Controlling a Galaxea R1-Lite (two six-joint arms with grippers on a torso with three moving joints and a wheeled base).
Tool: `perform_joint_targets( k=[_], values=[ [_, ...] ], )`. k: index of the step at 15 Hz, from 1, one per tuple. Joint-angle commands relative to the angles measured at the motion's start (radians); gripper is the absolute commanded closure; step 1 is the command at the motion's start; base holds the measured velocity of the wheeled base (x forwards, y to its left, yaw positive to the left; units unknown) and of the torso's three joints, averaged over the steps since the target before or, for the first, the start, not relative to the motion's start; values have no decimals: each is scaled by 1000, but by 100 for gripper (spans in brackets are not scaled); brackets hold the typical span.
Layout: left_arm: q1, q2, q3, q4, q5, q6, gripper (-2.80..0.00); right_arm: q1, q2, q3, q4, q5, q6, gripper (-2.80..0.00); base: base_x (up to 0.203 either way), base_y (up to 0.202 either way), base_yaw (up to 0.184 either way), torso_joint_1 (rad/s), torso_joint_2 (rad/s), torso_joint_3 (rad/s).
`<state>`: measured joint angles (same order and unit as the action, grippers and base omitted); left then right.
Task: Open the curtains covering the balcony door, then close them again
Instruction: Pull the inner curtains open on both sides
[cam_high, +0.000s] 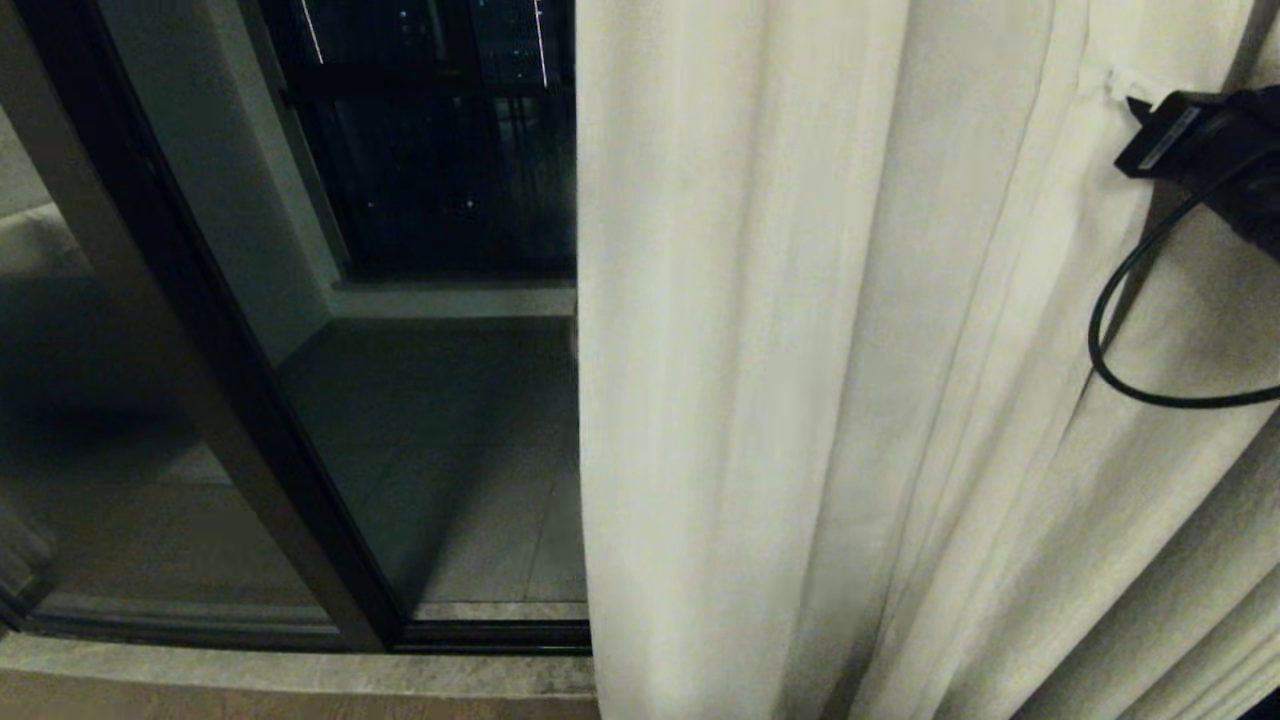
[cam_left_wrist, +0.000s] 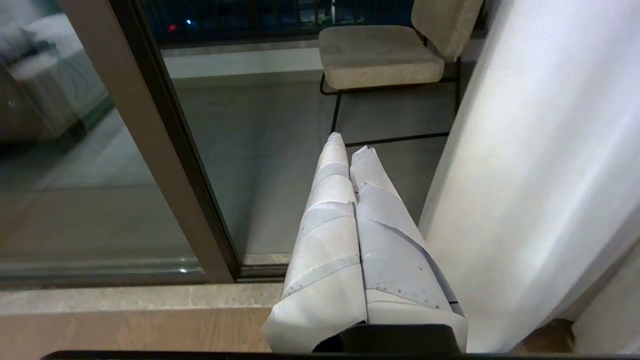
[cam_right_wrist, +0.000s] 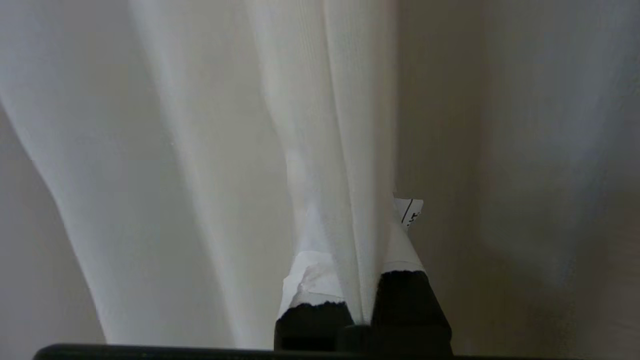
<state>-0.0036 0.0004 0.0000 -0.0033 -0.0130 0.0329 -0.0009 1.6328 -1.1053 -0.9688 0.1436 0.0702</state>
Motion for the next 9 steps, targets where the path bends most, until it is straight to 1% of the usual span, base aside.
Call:
perform_joint_targets(
  k=[1, 9],
  values=[
    [2, 0, 0, -1, -1, 1, 0, -1, 1, -1, -11, 2, 0, 0, 0, 0, 0, 0, 0, 0],
    [2, 0, 0, 0, -1, 1, 0, -1, -2, -8, -8, 2, 0, 0, 0, 0, 0, 0, 0, 0]
  ],
)
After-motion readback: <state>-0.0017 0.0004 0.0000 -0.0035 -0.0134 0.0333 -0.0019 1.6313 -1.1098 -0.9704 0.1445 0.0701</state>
